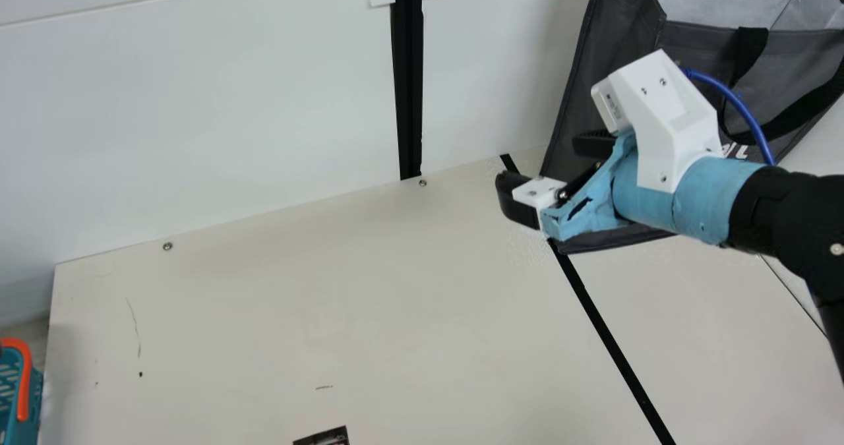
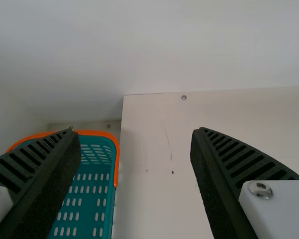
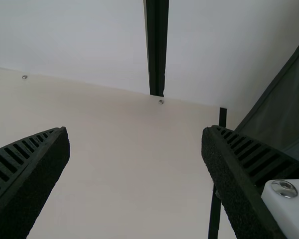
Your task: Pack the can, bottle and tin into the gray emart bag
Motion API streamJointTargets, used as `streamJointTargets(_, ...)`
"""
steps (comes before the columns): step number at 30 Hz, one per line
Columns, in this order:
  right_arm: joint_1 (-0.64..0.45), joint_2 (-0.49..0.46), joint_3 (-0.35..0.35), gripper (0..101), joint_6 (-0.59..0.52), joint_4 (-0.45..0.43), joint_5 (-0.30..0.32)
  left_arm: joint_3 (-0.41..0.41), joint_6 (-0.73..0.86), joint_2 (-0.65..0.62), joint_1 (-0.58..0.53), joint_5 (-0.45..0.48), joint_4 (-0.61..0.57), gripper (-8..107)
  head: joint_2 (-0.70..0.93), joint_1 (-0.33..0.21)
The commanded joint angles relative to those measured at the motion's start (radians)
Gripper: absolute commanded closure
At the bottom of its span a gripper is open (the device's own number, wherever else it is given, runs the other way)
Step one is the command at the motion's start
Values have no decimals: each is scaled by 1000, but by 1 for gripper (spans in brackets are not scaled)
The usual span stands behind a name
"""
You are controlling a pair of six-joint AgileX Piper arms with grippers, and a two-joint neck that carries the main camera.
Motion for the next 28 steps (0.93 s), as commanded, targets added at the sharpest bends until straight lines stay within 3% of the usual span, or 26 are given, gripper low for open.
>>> streamJointTargets(1,0,0,0,11,0,0,0,0,0,0,0,0,0,9,-1,-23)
streamJointTargets(28,0,0,1,11,0,0,-1,0,0,0,0,0,0,9,-1,-23)
